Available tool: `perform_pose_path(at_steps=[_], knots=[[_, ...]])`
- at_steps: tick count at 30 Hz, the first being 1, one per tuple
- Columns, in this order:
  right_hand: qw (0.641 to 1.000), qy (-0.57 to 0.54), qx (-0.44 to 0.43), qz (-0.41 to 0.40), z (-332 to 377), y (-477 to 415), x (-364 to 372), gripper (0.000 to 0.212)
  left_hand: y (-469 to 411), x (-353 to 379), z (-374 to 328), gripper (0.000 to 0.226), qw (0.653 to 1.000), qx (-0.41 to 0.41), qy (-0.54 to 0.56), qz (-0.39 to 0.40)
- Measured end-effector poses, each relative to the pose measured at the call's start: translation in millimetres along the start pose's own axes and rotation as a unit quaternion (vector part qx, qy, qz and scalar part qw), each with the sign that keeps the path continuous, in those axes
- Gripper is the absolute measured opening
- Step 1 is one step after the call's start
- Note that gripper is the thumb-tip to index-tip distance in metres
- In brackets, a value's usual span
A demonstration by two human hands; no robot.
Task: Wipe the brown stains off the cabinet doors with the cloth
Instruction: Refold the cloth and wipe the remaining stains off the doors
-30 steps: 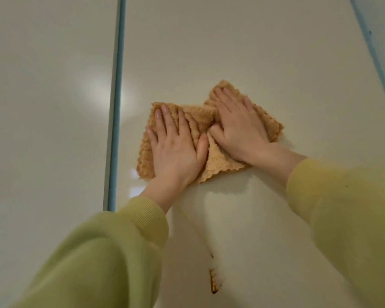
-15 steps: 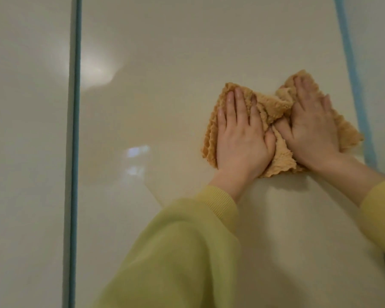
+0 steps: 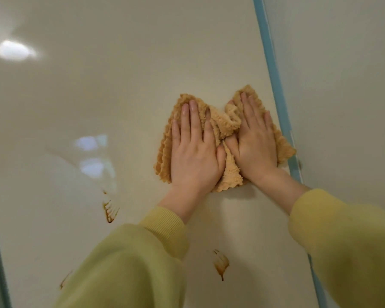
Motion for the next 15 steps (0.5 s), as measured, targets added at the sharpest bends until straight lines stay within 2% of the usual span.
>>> perform_pose_path(at_steps=[7,15], knots=[[0.998,0.025,0.046,-0.017,31.2,54.1,16.7,0.062,47.3,-2.6,23.2,0.064,0.998,0.055,-0.007,0.021],[0.998,0.058,-0.006,-0.021,106.7,35.5,44.7,0.06,57.6,-23.7,103.6,0.065,1.0,0.004,-0.005,0.013]])
Point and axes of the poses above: each hand's wrist, its own y-axis away from the middle knuckle, its own x-axis out of the palm, z = x × y, the point moved 3 cm from there along -y, towards the middle knuckle, and after that the axes turned 10 degrees about -x, right-handed, at the moved point
